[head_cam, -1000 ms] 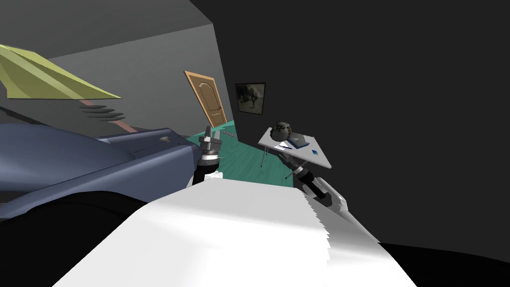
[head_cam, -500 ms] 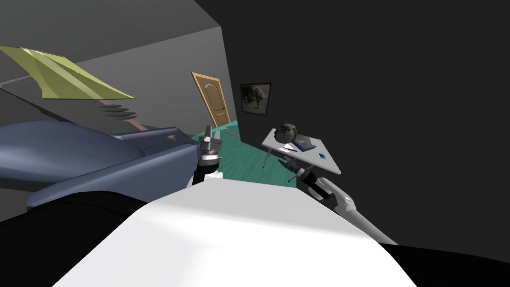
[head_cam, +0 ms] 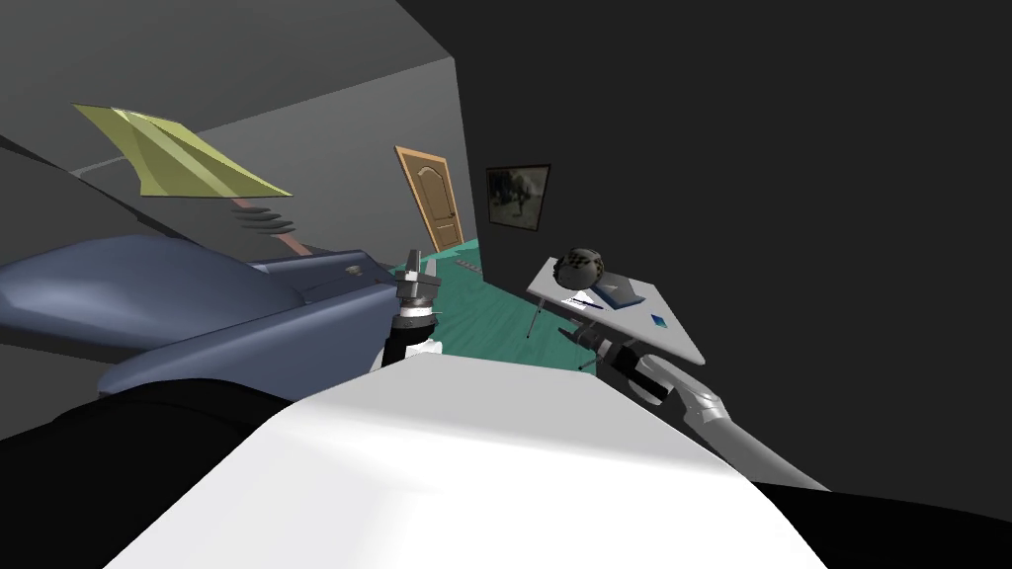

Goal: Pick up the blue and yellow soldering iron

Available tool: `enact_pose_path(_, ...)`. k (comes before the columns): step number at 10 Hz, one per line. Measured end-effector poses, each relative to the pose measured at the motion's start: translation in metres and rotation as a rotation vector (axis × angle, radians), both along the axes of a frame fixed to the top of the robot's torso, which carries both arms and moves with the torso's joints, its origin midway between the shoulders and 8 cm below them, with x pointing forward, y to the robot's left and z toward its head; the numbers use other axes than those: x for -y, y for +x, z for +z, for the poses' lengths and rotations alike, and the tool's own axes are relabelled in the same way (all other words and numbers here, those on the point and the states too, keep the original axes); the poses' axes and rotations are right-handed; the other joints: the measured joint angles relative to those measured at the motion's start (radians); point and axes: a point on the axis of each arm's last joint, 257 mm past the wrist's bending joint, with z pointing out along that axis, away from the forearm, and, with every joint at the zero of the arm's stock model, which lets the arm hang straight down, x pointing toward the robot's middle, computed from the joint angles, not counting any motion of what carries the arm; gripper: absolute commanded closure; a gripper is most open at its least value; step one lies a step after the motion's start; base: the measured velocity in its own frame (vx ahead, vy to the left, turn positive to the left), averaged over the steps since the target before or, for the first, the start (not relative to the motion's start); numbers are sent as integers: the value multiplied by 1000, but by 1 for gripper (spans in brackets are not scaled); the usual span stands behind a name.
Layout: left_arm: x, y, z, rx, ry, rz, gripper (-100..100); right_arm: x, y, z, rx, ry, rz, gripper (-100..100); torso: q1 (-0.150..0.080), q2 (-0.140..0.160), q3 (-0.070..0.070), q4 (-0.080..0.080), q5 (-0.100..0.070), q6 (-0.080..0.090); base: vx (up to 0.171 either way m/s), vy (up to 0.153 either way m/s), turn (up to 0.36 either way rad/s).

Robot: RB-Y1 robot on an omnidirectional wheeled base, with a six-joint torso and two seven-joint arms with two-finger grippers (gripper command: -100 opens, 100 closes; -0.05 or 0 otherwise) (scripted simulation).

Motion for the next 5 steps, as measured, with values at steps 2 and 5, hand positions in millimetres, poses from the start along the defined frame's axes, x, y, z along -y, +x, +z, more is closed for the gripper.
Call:
enact_pose_path(2,0,0,0,0,0,0,0,28,-13,-18,-39,-91,13,-100,0,1,0,0,0,0,69,43,92)
enact_pose_path(5,0,0,0,0,0,0,0,67,-22,-36,-88,-225,34,-100,0,0,0,0,0,1,81,39,99)
